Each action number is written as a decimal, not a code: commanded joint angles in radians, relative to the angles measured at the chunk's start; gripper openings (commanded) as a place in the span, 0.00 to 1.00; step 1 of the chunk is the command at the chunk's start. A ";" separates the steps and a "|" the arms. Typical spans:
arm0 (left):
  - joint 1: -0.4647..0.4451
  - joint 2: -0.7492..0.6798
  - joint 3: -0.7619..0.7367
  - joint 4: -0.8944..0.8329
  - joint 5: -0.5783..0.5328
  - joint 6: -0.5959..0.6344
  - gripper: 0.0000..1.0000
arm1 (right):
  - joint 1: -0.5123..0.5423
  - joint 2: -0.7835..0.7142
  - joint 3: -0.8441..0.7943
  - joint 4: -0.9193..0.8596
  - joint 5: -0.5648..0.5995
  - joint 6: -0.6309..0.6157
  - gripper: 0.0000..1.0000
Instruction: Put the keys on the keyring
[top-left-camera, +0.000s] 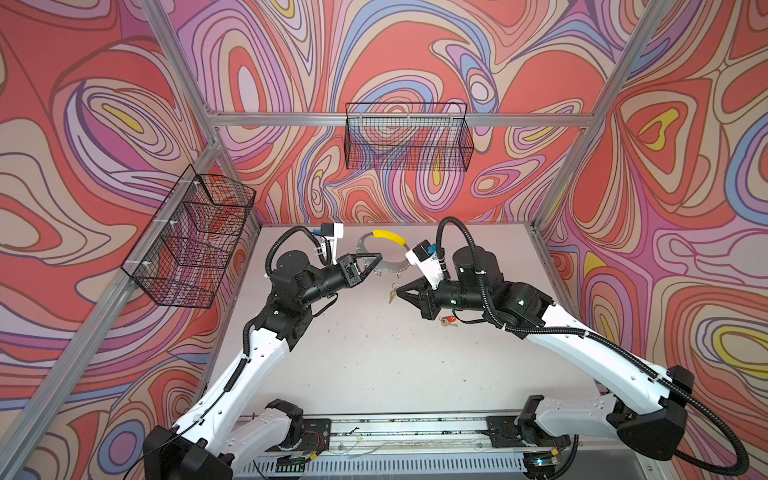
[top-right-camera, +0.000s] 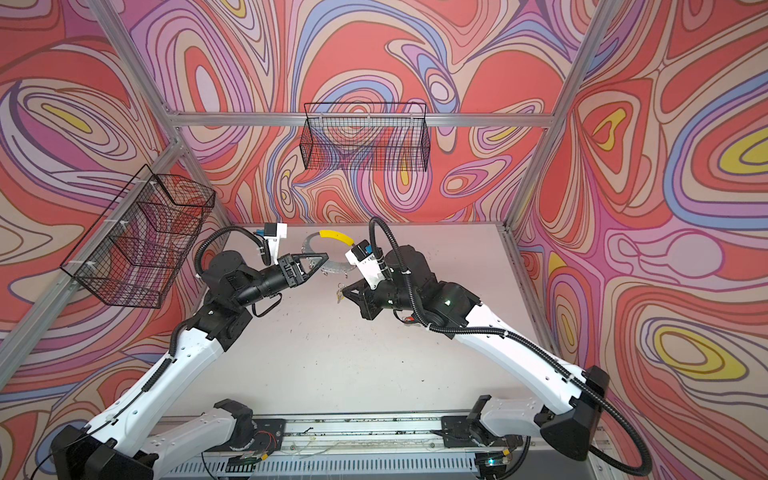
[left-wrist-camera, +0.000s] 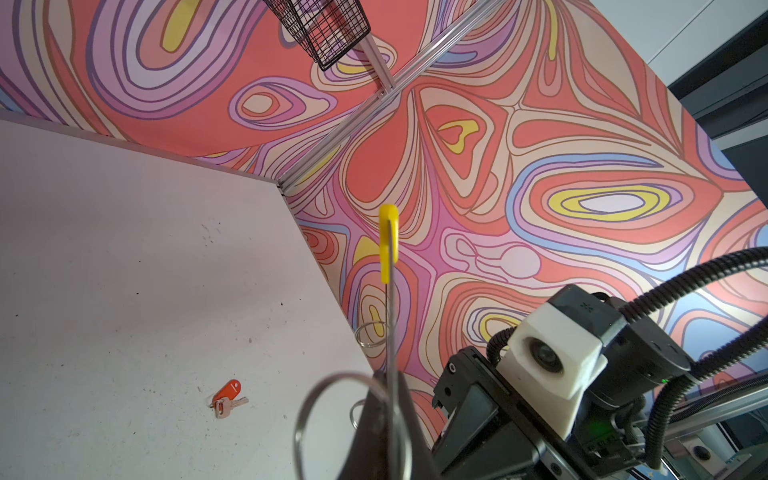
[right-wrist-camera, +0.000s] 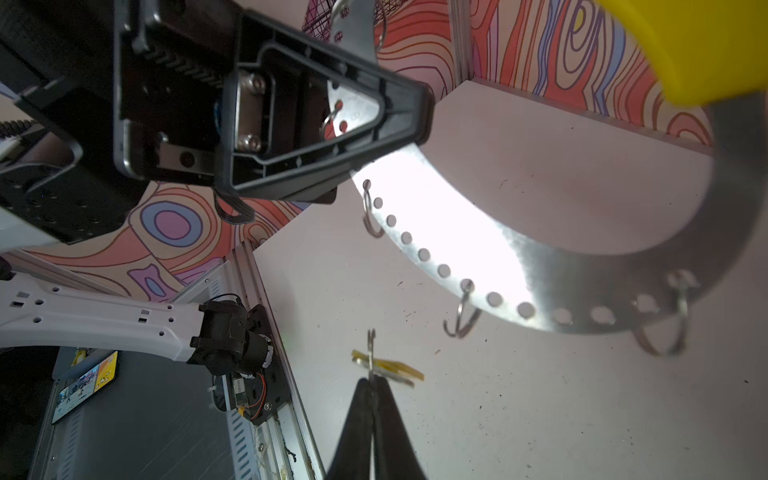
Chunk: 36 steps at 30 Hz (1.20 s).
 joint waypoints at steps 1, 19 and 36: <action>-0.005 -0.014 0.033 -0.011 0.006 0.036 0.00 | -0.004 0.008 0.025 0.025 0.021 0.028 0.00; -0.005 -0.035 0.026 -0.018 0.014 0.057 0.00 | -0.004 0.014 0.019 -0.006 0.115 0.083 0.00; -0.004 -0.047 0.013 0.005 0.029 0.048 0.00 | -0.005 0.022 -0.004 -0.010 0.132 0.103 0.00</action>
